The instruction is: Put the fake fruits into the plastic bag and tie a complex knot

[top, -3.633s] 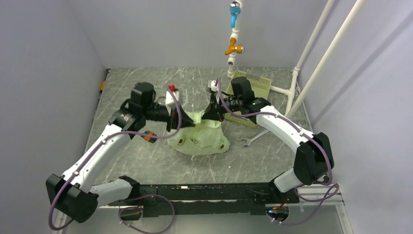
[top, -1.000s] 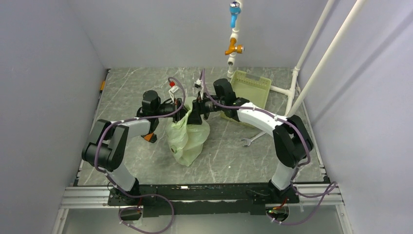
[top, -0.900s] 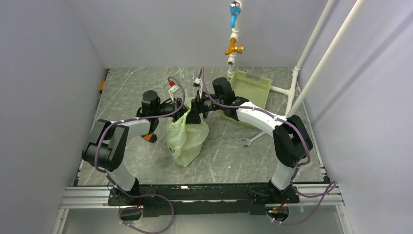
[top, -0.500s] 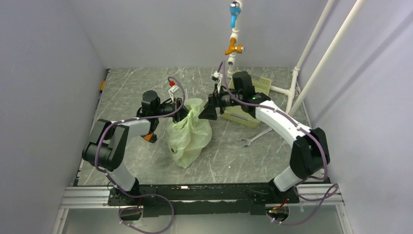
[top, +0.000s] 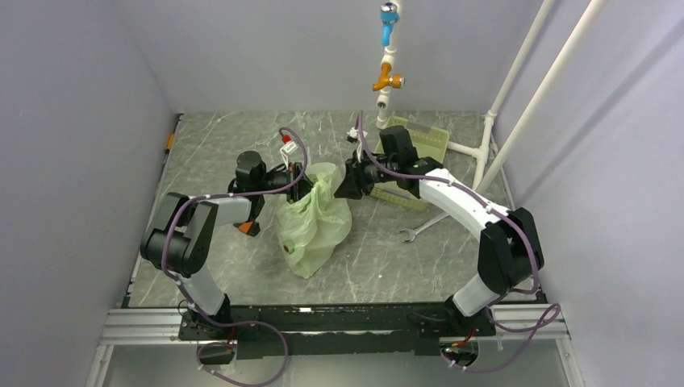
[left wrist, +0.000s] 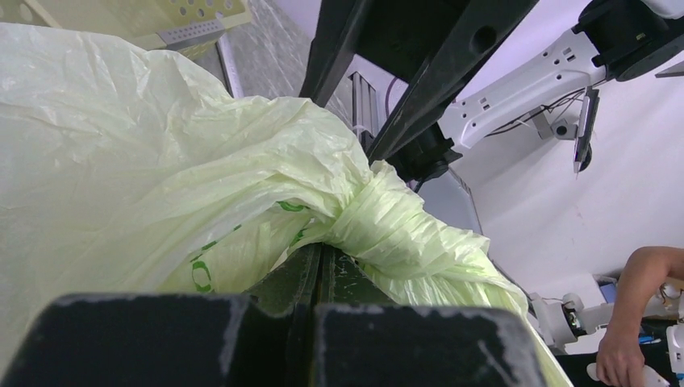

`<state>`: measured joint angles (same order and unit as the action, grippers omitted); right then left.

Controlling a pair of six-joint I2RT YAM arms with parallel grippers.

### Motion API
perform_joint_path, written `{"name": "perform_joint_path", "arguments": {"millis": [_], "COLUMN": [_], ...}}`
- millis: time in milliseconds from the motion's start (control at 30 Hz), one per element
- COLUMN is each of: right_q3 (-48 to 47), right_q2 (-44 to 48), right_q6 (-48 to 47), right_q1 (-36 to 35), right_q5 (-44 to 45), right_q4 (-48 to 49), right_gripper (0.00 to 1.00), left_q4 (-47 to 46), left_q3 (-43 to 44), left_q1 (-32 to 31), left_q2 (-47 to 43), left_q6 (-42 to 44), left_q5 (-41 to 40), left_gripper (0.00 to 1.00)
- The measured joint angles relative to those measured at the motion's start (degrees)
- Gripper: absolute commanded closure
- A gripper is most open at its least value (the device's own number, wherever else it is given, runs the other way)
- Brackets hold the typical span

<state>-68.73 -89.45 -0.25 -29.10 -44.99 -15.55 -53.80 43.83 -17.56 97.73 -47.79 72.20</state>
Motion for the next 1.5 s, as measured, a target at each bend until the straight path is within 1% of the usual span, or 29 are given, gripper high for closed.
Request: {"name": "perform_joint_path", "arguments": {"millis": [233,300,367,533,600,700,800,967,1033,1200,1267,1367,1433,1467,1500], "right_q3": [-0.09,-0.59,-1.62,-3.72,-3.93,-4.15,-4.15,-3.48,-3.28,-3.10,-3.10,-3.04,-2.78,-2.75,-2.75], "right_q2": [-2.03,-2.95,-4.39,-6.58,-6.58,-6.54,-6.03,-3.28,-2.34,-2.21,-2.40,-2.73,-2.80,-2.82,-2.80], "right_q6": [3.30,3.82,4.42,4.79,4.28,2.56,0.46,-2.23,-2.69,-2.80,-2.73,-2.54,-2.47,-2.67,-2.67], "right_q1": [-3.50,-4.44,-5.25,-5.99,-5.97,-5.79,-4.94,-2.86,-2.23,-2.08,-2.12,-2.12,-2.12,-2.12,-2.12], "right_q5": [-0.02,0.09,0.15,0.07,0.07,-0.20,-0.74,-1.75,-2.05,-3.17,-3.61,-3.80,-3.93,-3.93,-3.98], "right_q4": [4.50,5.51,6.21,6.14,5.68,4.20,1.46,-2.69,-3.06,-3.08,-2.99,-2.73,-2.38,-2.38,-2.38], "right_gripper": [0.59,0.57,0.56,0.61,0.57,0.48,0.46,0.50,0.53,0.54,0.58,0.75,0.96,1.00,1.00], "left_q4": [0.17,0.35,0.90,1.84,1.38,1.46,2.45,3.61,3.58,2.97,2.60,2.43,2.45,2.47,2.62], "left_q3": [0.00,0.00,0.00,0.26,0.57,0.57,0.57,0.59,0.68,1.44,1.57,1.60,1.62,1.62,1.62], "left_q1": [-0.02,-0.46,-1.01,-1.60,-1.60,-1.60,-1.60,-1.62,-1.62,-1.62,-1.62,-1.62,-1.62,-1.62,-1.62], "left_q2": [0.00,0.00,0.00,0.31,0.68,0.70,0.70,0.70,0.70,0.70,0.70,0.70,0.70,0.70,0.70], "left_q6": [0.22,0.44,0.87,1.60,1.40,1.55,2.14,3.15,3.13,2.49,2.21,2.03,2.05,2.10,2.23], "left_q5": [-0.02,-0.02,-0.04,-0.20,-0.09,-0.02,0.00,-0.02,-0.02,0.00,0.00,0.00,0.04,0.17,0.20], "left_gripper": [1.00,1.00,1.00,1.00,1.00,1.00,1.00,1.00,1.00,1.00,1.00,1.00,1.00,0.97,0.93]}}
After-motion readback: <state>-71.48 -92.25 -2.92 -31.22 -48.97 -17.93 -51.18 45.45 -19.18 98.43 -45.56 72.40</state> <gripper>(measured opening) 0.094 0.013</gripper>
